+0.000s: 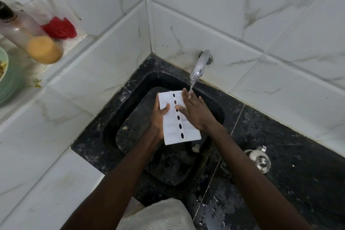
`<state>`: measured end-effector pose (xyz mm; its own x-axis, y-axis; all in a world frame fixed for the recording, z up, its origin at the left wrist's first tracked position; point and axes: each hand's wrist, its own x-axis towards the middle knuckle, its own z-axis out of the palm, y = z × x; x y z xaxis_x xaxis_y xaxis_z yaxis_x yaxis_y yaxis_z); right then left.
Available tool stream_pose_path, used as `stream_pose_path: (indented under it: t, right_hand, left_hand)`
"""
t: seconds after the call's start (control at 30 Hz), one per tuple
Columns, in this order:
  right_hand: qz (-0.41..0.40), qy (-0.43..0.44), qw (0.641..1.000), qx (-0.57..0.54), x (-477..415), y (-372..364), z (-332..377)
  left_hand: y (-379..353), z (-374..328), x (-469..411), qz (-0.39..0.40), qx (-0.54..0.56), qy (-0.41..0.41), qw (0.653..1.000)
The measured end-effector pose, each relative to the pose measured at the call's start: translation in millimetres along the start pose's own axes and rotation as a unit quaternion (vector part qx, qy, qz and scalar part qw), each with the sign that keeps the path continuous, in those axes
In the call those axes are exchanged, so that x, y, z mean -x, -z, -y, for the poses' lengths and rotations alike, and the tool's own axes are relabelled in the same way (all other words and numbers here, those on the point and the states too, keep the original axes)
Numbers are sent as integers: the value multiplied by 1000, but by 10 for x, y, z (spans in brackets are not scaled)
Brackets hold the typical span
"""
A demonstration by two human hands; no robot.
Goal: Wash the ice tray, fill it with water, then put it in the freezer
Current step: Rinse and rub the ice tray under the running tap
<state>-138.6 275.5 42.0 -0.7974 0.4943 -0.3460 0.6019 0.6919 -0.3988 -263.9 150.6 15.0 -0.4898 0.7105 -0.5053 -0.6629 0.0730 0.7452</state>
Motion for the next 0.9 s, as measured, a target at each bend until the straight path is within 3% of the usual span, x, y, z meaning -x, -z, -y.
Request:
stream_pose_path:
  t: [0.2,0.4,0.63,0.9]
  right_hand:
    - [-15,8,998,55,-162,50,101]
    - [-40,51,995,78,57,-174,152]
    - [-61,-22,995,69,-100,-106,103]
    - [-58,29,995,74,172,-257,249]
  left_hand:
    - [-71,109,68,18,-40,25,999]
    - [-67,170,-109,-44,-58,-13,997]
    - [-300,243,-88,-45,-134,-50,989]
    - [-293,1,-222,-134,-56,-73,987]
